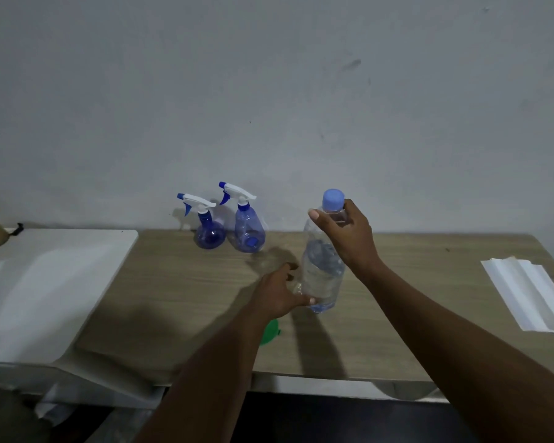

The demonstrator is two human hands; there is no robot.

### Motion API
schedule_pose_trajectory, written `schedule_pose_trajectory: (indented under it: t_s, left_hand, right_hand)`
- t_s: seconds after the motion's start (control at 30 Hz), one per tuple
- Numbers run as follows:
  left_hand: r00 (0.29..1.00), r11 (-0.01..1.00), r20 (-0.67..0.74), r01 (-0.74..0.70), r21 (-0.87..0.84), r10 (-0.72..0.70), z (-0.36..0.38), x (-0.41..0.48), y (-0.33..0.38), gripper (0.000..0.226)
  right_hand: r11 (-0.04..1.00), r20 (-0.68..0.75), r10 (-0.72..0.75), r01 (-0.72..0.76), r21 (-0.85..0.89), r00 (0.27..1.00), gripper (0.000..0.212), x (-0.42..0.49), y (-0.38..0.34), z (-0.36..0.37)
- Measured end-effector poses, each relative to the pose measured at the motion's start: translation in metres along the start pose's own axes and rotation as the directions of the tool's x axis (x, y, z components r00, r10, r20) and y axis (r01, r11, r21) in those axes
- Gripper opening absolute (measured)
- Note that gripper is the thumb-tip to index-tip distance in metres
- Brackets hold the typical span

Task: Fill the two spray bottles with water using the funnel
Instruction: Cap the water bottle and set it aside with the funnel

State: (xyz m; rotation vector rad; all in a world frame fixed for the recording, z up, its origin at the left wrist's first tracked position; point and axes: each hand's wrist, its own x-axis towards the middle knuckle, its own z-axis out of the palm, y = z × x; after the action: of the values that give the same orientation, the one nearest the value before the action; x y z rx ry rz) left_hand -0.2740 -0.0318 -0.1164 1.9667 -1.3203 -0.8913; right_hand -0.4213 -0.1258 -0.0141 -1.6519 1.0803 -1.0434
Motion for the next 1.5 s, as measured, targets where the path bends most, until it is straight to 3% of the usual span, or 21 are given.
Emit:
schedule_pose_trajectory:
  t_s: [0.13,0.3,0.47,0.6,0.73,0.87,1.03,1.5]
  left_hand:
    - [1.000,1.000,0.018,-0.018,0.006,0.018,0.001,0.000,0.000,0.080]
    - [0.998,0.998,0.060,-0.010,0.063,0.006,-0.004,-0.004,-0.003,0.083]
    - [0.988,0.917,0.141,-0.001,0.399,-0.060,-0.022,-0.016,-0.026,0.098]
    - [0.977,0.814,0.182,-0.014,0.581,-0.112,-0.034,-0.025,-0.046,0.090]
    - [0.984,0.839,0.152,-0.002,0.544,-0.096,-0.037,-0.028,-0.056,0.064]
    - [0.992,0.844,0.111,-0.016,0.536,-0.052,-0.038,-0.027,-0.057,0.046]
    - [0.998,0.870,0.055,-0.008,0.494,-0.022,-0.044,-0.016,-0.059,0.041]
    - [0.991,0.909,-0.087,-0.059,0.412,0.104,-0.055,0.110,0.008,0.031]
  right_hand:
    - [0.999,-0.006,0.004,-0.004,0.033,1.000,0.044,-0.003,0.001,0.001]
    - [0.998,-0.005,-0.005,0.006,0.055,1.000,0.059,-0.006,0.005,0.001]
    - [0.997,0.028,0.032,-0.034,0.069,0.999,0.075,-0.011,0.020,-0.001]
    - [0.997,0.072,0.066,-0.068,0.023,0.995,0.092,-0.023,0.039,0.000]
    - [0.996,0.106,0.054,-0.047,-0.069,0.993,0.086,-0.034,0.057,0.004]
    - [0.993,0.035,0.063,-0.059,-0.104,0.997,0.077,-0.040,0.069,0.012]
    - [0.992,-0.062,0.063,-0.069,-0.106,0.996,0.063,-0.032,0.068,0.013]
    - [0.981,-0.177,-0.014,-0.021,-0.191,0.984,0.064,0.081,0.048,0.012]
